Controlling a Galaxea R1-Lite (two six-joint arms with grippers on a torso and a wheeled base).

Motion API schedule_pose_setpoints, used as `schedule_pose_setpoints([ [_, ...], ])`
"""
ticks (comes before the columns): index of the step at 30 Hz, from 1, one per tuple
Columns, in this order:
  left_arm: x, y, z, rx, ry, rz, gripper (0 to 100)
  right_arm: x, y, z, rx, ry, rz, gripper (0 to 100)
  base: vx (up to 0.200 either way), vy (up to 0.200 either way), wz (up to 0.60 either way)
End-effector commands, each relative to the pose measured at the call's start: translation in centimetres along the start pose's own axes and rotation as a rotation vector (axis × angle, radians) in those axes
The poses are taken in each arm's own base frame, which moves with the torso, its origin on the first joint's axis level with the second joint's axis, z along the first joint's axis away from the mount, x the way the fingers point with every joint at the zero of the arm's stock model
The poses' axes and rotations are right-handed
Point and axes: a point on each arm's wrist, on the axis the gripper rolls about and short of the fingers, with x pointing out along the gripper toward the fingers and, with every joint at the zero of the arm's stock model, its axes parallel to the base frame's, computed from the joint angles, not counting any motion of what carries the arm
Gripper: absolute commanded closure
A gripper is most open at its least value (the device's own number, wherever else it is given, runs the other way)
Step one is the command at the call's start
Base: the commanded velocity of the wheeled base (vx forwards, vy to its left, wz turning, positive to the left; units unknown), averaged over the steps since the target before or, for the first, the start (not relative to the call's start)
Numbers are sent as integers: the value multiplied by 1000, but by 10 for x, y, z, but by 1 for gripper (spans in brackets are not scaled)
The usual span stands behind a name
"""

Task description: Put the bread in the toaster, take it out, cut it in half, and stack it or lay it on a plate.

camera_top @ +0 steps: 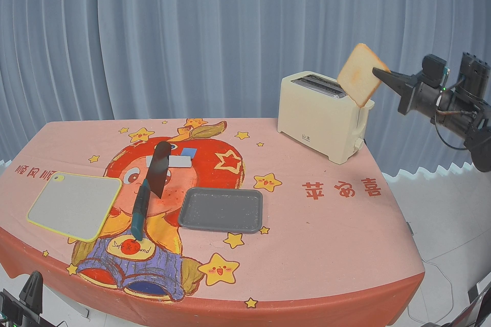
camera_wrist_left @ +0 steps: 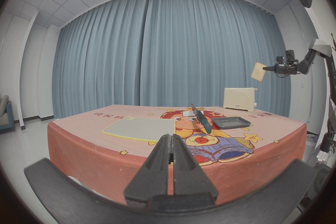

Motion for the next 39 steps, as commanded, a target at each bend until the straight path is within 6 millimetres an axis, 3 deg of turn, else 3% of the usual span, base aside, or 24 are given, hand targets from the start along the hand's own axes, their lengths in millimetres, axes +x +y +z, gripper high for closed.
schedule_pose_setpoints([
  [1,1,0,-5,0,19,1,100,51,-21,-20,12,17,22,100,0,0,0],
  [14,1,0,-5,0,19,1,100,119,-59,-30,11,-54,38,100,0,0,0],
  [20,1,0,-5,0,19,1,100,133,-70,-40,14,-41,29,100,0,0,0],
  [26,1,0,-5,0,19,1,100,139,-81,-50,13,-41,14,100,0,0,0],
  [39,1,0,-5,0,19,1,100,127,-89,-57,22,-9,5,100,0,0,0],
])
